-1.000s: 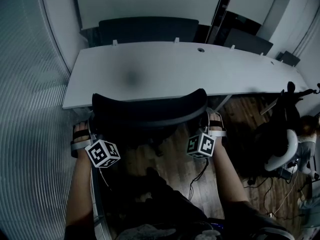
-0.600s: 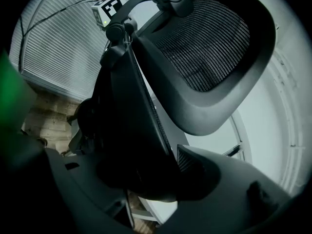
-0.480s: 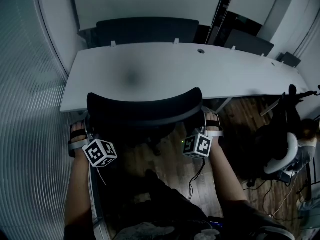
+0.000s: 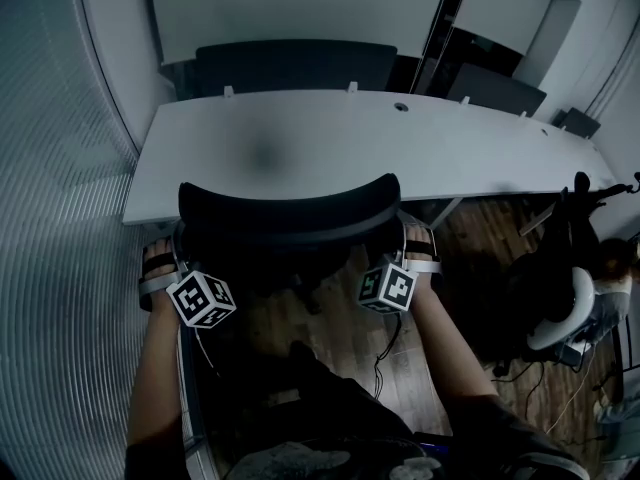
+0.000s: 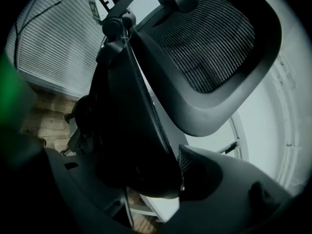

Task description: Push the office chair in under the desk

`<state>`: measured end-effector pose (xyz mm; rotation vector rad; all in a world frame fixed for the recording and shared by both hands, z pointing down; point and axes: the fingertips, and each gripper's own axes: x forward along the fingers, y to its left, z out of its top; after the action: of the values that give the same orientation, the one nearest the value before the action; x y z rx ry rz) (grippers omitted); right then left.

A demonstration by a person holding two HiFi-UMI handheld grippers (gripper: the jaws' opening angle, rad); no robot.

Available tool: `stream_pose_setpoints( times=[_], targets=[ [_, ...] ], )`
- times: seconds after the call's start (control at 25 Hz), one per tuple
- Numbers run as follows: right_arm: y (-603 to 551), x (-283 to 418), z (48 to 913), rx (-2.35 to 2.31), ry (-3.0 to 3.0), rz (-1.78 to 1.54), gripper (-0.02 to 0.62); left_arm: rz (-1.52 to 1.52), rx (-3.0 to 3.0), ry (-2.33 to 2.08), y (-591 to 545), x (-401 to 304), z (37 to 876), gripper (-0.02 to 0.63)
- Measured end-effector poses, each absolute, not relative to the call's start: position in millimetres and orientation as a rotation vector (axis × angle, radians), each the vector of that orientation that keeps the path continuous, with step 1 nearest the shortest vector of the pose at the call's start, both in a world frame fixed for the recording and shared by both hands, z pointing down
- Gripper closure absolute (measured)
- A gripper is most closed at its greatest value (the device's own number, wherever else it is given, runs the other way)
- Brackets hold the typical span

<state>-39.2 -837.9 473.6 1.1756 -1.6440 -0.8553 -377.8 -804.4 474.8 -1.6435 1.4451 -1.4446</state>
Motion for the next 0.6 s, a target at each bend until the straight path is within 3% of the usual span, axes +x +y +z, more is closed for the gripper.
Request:
stream_pose_setpoints(
  times=[0.6],
  targets=[
    [-757.0,-31.3,442.1,1.373,-1.723,-0.757,0.333,-1.249,-1.699,1.651,-726.9,-377.6,431.0,0.311]
  ],
)
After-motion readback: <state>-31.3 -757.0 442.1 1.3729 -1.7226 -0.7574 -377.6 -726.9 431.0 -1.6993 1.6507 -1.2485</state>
